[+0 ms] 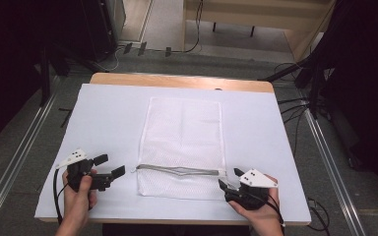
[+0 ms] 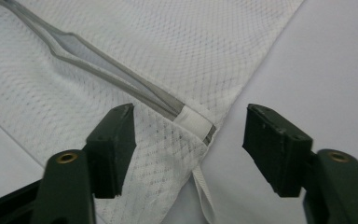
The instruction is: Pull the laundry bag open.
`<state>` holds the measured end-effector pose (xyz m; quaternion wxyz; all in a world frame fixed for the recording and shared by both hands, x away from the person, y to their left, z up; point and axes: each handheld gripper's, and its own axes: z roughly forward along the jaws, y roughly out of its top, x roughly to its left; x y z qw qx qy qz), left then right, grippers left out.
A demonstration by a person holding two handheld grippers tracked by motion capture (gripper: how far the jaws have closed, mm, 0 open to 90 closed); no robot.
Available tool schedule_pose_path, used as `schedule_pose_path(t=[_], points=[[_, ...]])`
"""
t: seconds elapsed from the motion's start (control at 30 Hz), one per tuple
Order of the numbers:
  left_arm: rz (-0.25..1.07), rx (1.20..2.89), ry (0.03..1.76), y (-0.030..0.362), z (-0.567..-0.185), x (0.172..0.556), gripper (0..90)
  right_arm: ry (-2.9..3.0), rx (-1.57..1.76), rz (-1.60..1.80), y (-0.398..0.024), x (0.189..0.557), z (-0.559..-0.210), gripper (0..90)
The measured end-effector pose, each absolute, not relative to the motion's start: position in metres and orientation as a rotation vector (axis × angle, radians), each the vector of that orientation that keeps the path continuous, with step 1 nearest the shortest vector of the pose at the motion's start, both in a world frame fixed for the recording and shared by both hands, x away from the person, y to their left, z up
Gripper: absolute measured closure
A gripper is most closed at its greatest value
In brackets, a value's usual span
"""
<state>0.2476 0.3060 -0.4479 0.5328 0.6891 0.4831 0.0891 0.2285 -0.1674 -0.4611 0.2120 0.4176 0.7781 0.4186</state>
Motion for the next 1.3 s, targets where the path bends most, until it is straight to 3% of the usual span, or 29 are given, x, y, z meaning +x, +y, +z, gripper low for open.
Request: schedule_pose_path(t=[0.4,0.83,1.1,1.3], points=[[0.349,1.638,1.147,0.327,-0.442,0.23,0.0,2.102,1.172,1.346,-0.21,0.232,-0.449,15.9],[0.502,1.667,1.17,0.346,-0.438,0.217,0.0,2.026,1.281,1.311,-0.262,0.23,-0.454,15.8],[0.516,1.641,1.157,0.354,-0.436,0.215,0.0,1.965,1.362,1.307,-0.293,0.231,-0.46,15.9],[0.521,1.659,1.171,0.352,-0.438,0.216,0.0,1.961,1.378,1.294,-0.293,0.232,-0.462,15.9]])
